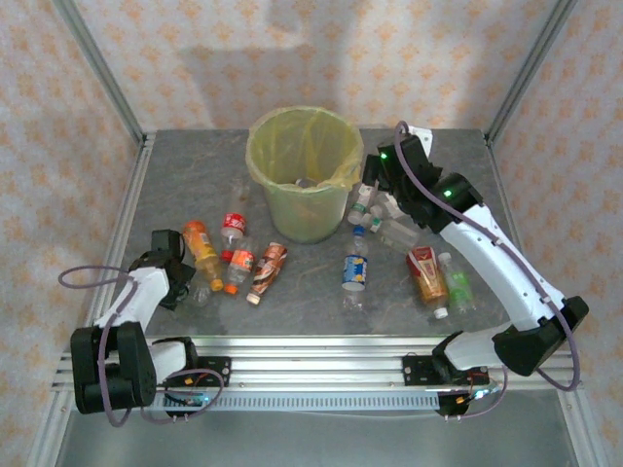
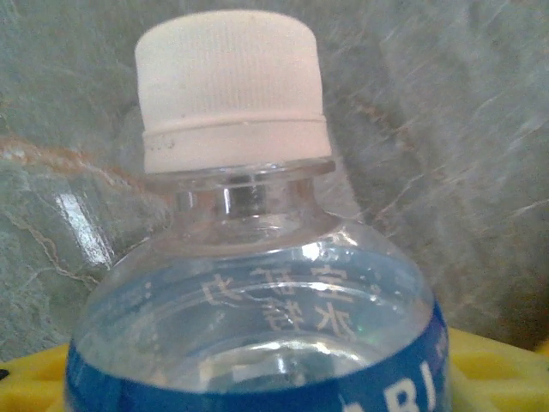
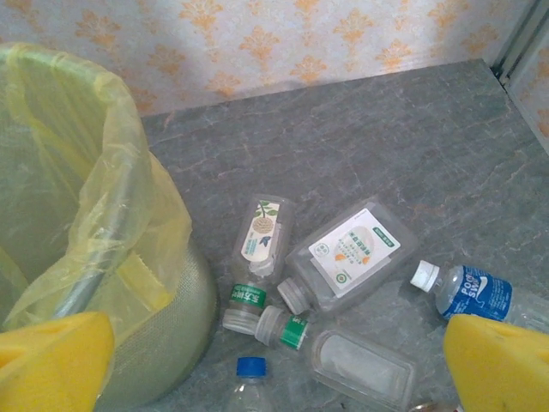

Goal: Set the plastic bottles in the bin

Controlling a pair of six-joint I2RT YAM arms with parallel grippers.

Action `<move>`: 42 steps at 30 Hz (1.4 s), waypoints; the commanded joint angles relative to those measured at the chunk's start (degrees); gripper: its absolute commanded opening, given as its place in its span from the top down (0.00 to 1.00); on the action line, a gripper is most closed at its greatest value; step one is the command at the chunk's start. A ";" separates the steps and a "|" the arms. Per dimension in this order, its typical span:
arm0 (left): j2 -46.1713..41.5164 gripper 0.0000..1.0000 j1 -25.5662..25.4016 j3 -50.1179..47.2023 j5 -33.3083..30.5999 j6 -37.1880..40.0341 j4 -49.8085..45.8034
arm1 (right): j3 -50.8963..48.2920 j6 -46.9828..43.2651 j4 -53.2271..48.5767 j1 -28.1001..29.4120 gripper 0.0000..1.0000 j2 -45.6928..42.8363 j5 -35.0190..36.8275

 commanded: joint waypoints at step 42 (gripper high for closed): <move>-3.77 0.46 -12.62 41.90 3.68 22.70 9.23 | -19.98 19.05 -9.90 -19.91 0.01 -11.39 -3.23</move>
